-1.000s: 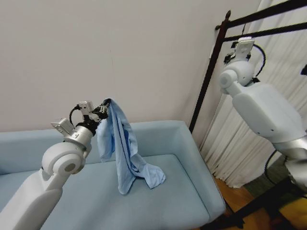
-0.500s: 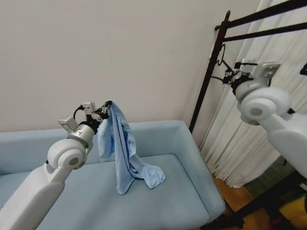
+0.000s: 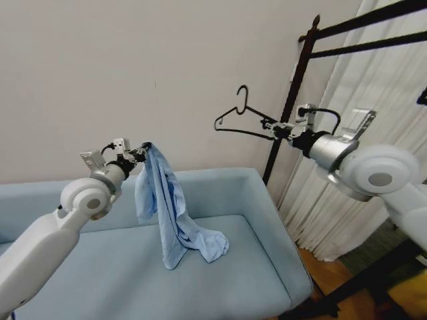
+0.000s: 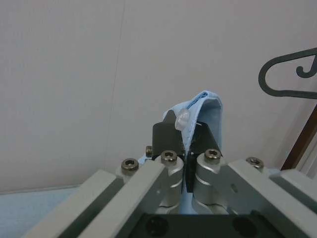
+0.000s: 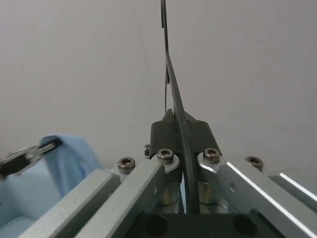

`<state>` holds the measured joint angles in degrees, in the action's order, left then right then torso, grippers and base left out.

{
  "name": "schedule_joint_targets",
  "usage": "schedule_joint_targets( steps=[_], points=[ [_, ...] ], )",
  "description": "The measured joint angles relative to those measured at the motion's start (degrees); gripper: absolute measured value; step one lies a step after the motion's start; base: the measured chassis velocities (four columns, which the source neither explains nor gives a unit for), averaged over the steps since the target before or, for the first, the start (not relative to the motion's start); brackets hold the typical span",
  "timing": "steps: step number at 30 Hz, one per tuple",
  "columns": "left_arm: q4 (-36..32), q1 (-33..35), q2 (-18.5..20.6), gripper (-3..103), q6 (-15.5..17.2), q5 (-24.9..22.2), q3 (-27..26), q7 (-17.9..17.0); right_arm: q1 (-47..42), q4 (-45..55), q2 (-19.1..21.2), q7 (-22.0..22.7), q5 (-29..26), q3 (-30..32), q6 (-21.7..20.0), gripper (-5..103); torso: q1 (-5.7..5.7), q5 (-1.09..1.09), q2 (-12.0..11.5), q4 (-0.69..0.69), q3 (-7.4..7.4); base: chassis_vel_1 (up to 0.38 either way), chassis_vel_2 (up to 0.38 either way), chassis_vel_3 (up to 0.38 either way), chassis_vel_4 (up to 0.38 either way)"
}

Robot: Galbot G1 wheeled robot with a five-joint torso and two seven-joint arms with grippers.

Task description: Pick up the clothes from the sofa and hang them on the clothes hanger.

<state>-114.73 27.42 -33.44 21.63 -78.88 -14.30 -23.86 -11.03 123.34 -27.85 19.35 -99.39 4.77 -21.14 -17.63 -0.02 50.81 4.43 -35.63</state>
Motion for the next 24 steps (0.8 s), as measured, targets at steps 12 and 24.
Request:
schedule_joint_targets(
  steps=[12, 24],
  points=[
    [1.8, -1.9, 2.8, 0, 0.5, -3.5, 0.9, 1.4, -10.7, 3.6, -3.1, -11.1, 0.2, 0.9, -1.5, 1, 0.0, 0.02, 0.0, 0.04, 0.0, 0.0, 0.0, 0.0, 0.0],
    [4.1, -2.5, 4.9, 0, -0.9, -7.0, 1.6, 7.5, -16.9, 4.3, -7.9, -13.8, 6.4, 4.2, -1.8, 1, 0.0, 0.01, 0.0, 0.03, 0.0, 0.0, 0.0, 0.0, 0.0]
  ],
)
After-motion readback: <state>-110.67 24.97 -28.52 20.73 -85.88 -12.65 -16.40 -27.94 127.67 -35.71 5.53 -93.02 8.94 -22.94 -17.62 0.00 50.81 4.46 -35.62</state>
